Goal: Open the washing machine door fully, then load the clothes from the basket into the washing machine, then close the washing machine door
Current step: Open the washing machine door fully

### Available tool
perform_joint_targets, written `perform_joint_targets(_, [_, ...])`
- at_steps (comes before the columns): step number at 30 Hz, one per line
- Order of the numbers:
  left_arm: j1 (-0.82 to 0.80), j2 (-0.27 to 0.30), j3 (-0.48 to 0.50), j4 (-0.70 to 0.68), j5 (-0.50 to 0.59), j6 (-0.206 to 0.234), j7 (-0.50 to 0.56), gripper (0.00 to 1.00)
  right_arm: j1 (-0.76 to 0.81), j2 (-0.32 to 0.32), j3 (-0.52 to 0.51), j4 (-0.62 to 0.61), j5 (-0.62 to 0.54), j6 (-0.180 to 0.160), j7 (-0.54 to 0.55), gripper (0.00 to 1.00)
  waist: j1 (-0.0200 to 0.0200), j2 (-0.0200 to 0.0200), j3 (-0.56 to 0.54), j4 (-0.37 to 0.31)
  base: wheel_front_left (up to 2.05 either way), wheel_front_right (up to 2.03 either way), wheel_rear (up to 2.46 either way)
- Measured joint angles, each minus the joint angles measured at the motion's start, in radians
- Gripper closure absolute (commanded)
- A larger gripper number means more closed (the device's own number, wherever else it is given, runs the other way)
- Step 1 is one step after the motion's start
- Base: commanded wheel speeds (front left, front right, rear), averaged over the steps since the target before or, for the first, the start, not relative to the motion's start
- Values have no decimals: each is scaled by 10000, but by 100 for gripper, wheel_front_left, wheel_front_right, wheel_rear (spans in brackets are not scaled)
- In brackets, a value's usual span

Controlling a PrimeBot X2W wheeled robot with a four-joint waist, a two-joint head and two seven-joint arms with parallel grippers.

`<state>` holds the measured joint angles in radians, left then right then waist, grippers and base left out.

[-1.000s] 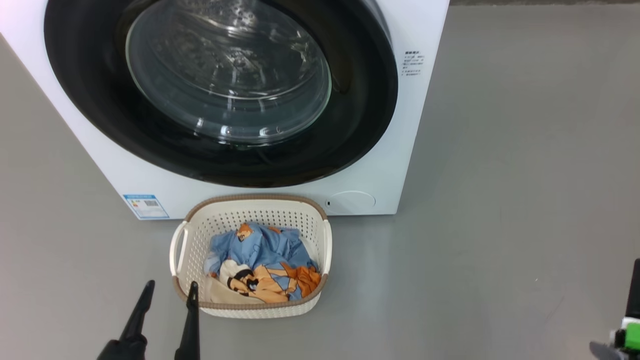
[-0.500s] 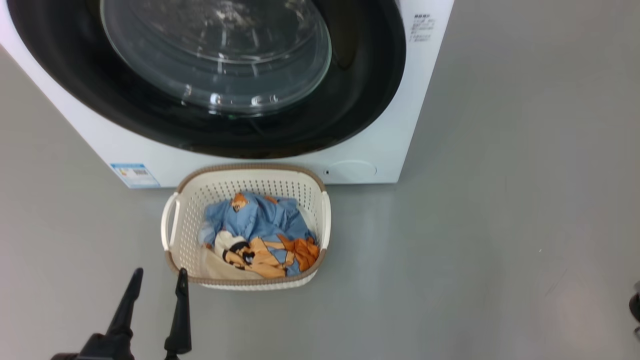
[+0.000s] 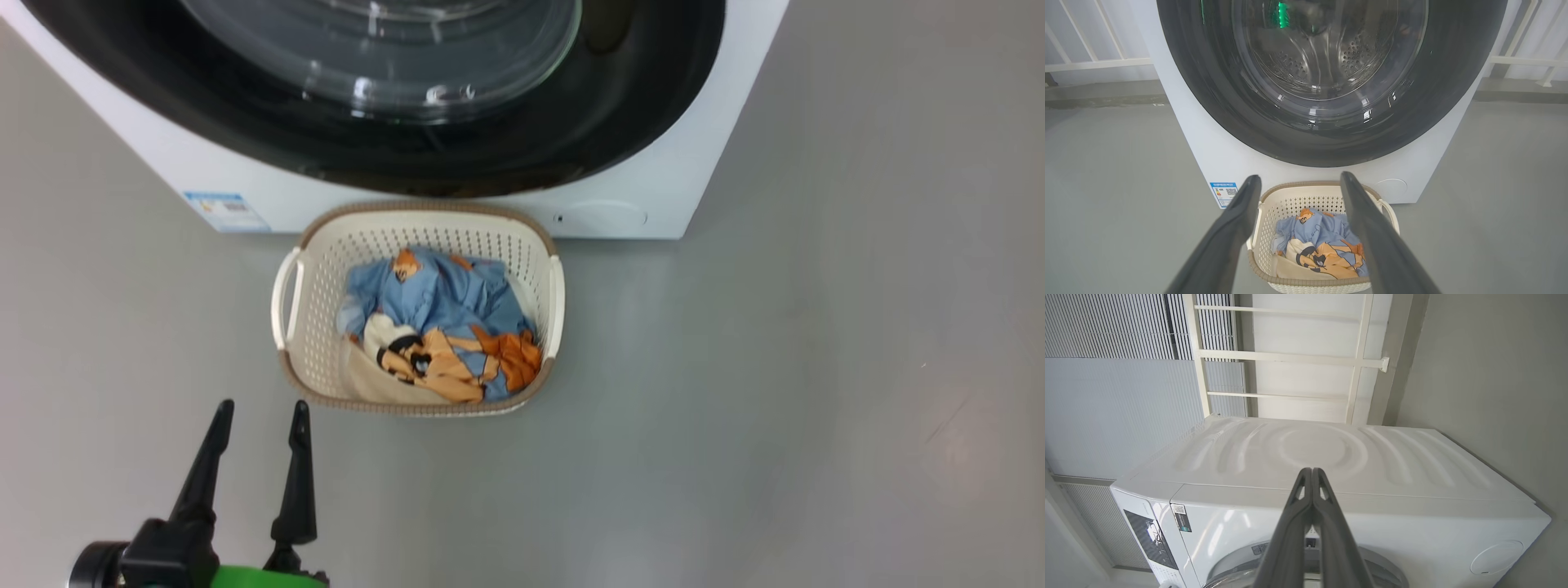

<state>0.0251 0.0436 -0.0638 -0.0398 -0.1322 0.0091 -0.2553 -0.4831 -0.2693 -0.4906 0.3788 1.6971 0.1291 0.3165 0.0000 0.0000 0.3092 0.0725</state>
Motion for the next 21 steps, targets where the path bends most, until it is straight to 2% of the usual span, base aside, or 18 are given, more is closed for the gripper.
perform_joint_targets(9, [-272, -15, -290, -207, 190, 150, 0, 0, -1637, -33, 274, -82, -502, 0, 1179, 100, 0, 0, 931, 205, 0, 0, 0])
perform_joint_targets(21, [-533, -29, -936, -232, 228, 395, 0, 0, -2739, -117, 859, -48, -1197, 0, 1843, 100, 0, 0, 1412, 672, 0, 0, 0])
